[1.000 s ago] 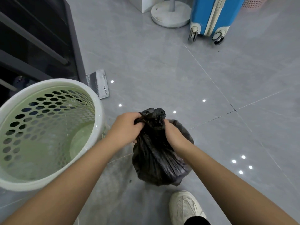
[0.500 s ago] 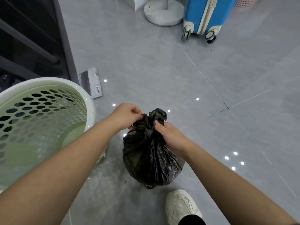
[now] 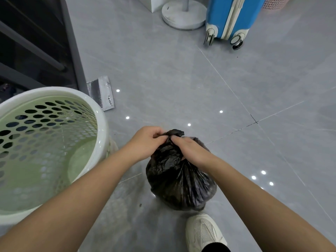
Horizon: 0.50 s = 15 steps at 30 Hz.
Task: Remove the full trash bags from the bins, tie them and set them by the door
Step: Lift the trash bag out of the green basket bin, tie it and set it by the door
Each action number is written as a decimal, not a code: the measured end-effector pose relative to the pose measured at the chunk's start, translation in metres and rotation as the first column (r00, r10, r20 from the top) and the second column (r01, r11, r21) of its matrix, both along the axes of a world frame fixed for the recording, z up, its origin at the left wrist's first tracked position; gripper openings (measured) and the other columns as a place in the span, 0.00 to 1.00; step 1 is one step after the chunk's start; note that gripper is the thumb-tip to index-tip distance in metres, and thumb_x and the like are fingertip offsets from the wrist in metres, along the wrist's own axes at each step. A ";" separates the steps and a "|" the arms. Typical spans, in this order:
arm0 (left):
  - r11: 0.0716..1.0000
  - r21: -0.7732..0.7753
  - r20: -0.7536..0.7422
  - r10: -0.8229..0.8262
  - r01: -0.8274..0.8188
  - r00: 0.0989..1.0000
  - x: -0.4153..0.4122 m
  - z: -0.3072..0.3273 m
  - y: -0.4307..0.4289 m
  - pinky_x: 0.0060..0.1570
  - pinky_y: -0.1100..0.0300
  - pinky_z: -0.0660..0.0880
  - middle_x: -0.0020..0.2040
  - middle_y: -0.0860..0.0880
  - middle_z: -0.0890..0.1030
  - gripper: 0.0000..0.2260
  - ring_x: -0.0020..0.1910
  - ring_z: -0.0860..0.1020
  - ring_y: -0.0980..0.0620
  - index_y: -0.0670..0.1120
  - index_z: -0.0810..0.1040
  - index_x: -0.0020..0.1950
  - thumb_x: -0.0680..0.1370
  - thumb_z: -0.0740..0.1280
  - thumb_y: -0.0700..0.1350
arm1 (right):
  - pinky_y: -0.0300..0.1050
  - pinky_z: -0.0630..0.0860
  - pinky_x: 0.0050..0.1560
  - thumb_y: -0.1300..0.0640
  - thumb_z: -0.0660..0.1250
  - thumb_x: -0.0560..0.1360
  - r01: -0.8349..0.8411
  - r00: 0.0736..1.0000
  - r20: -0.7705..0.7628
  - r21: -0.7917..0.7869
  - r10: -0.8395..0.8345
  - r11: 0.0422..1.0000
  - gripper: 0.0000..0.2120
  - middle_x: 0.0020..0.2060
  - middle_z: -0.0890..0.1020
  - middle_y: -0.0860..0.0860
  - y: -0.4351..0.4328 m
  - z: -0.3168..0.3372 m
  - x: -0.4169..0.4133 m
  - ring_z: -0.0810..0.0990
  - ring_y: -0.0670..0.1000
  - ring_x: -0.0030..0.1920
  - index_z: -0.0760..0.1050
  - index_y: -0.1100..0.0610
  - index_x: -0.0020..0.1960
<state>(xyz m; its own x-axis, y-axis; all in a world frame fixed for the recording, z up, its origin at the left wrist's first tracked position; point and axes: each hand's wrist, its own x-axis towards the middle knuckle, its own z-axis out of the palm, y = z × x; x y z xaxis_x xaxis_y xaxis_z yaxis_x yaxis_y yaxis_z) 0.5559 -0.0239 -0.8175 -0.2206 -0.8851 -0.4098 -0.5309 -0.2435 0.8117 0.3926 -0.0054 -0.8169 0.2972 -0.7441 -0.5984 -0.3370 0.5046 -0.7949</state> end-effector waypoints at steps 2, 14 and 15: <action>0.996 0.063 0.084 0.053 -0.058 0.995 0.001 -0.008 0.000 0.39 0.57 0.76 0.37 0.48 0.81 0.07 0.36 0.78 0.50 0.48 0.79 0.41 0.77 0.65 0.40 | 0.33 0.76 0.48 0.50 0.56 0.80 0.050 0.999 0.013 0.042 -0.051 0.998 0.17 0.30 0.83 0.39 0.003 -0.003 -0.007 0.82 0.39 0.39 0.78 0.51 0.38; 0.833 -0.192 0.398 -0.417 0.518 0.817 0.002 0.005 0.036 0.68 0.56 0.64 0.71 0.55 0.67 0.30 0.69 0.65 0.55 0.56 0.54 0.76 0.76 0.63 0.49 | 0.49 0.72 0.48 0.58 0.56 0.79 -0.170 0.985 -0.033 -0.022 0.169 0.985 0.16 0.42 0.78 0.57 -0.004 -0.011 -0.005 0.76 0.53 0.44 0.76 0.70 0.49; 0.862 -0.150 0.396 -0.395 0.483 0.829 0.001 -0.002 0.036 0.64 0.53 0.69 0.67 0.54 0.72 0.26 0.65 0.69 0.52 0.56 0.59 0.74 0.76 0.62 0.45 | 0.46 0.72 0.47 0.58 0.56 0.79 -0.178 0.984 -0.027 -0.018 0.178 0.984 0.15 0.42 0.78 0.57 -0.004 -0.011 -0.004 0.75 0.53 0.44 0.76 0.69 0.49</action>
<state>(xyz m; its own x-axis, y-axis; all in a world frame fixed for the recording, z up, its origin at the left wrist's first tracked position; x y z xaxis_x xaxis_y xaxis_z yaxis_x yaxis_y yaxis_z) 0.5566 0.0124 -0.8196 -0.4951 -0.8056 -0.3254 -0.7867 0.2566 0.5615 0.3883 -0.0096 -0.8276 0.4110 -0.6924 -0.5929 -0.4401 0.4189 -0.7943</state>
